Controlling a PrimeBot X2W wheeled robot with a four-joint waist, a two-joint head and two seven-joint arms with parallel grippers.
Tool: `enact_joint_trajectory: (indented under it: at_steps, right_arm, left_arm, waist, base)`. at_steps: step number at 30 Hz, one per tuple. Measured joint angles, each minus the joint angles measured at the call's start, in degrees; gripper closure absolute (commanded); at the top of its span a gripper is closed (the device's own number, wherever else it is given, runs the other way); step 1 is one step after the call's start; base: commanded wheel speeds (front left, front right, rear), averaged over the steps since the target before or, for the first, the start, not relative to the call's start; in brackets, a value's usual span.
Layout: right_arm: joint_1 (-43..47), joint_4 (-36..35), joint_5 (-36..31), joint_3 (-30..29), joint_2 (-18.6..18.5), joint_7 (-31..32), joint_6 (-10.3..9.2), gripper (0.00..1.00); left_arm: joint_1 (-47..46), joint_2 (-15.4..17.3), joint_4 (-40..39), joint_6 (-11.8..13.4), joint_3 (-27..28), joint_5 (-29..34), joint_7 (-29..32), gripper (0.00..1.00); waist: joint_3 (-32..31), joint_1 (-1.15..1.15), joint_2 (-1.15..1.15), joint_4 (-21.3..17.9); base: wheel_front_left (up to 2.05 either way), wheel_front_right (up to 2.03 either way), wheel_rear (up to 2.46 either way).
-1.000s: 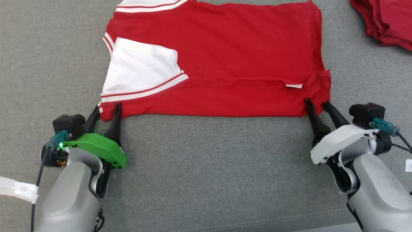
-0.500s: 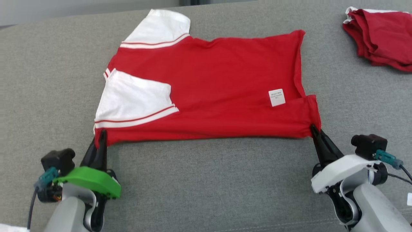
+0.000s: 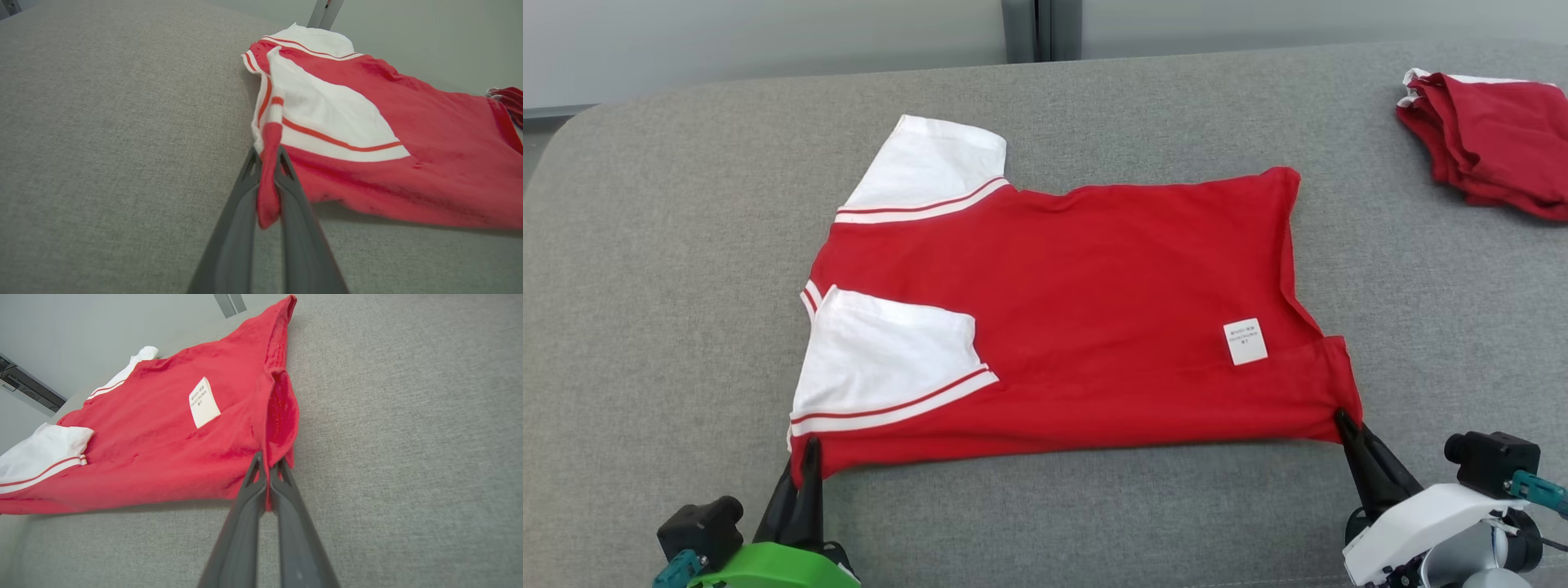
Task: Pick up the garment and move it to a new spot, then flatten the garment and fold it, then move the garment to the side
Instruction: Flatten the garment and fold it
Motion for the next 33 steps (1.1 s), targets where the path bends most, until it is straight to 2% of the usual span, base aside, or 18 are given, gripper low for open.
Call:
enact_joint_trajectory:
  at_steps: [3,4,5,6,7,15,25,33]
  right_arm:
    - [1.5,-1.1,-0.8,-1.4,1.2,1.5,-0.01,1.00]
    - [1.8,-1.2,-0.8,-1.7,1.7,1.9,-0.01,1.00]
    - [2.1,-1.3,-1.2,-2.0,2.2,2.3,-0.01,0.72]
    - [2.3,-1.4,-1.6,-2.1,2.6,2.2,-0.01,0.07]
    - [2.4,-1.5,-2.0,-2.4,3.1,2.2,-0.01,0.00]
    - [0.3,-2.7,-5.6,-4.4,4.2,-1.8,-0.01,0.00]
    - [-3.7,-3.8,-11.1,-3.2,4.2,-8.9,-0.01,0.00]
    - [-3.5,-4.2,-14.9,-3.9,5.0,-11.3,-0.01,0.00]
  left_arm:
    - [1.2,-0.5,-1.0,0.4,-0.1,0.0,0.0,1.00]
    - [1.4,-0.7,-1.1,0.5,-0.1,0.1,0.0,0.66]
    - [1.6,-0.8,-1.3,0.5,-0.1,0.4,0.0,0.16]
    - [1.6,-0.8,-1.4,0.6,0.0,0.8,0.0,0.00]
    - [1.6,-0.8,-1.5,0.6,0.3,1.2,0.0,0.00]
    - [0.4,-1.5,-4.4,0.6,3.2,5.5,0.0,0.00]
    - [-2.6,-1.5,-8.5,1.0,7.6,11.0,0.0,0.00]
    - [-2.7,-1.4,-8.8,0.1,10.3,13.8,0.0,0.00]
  waist:
    - [-0.1,0.00,0.00,0.0]
    - [-0.2,0.00,0.00,0.0]
    - [-0.4,0.00,0.00,0.0]
    - [-0.5,0.00,0.00,0.0]
    - [-0.6,0.00,0.00,0.0]
    - [-2.3,0.00,0.00,-0.2]
    - [-4.6,0.00,0.00,-0.2]
    - [-5.1,0.00,0.00,0.2]
  base:
    - [0.00,0.00,0.00]
    - [0.00,0.00,0.00]
    - [0.00,0.00,0.00]
    - [0.00,0.00,0.00]
    - [0.00,0.00,0.00]
    - [0.00,0.00,0.00]
    - [0.00,0.00,0.00]
    - [0.00,0.00,0.00]
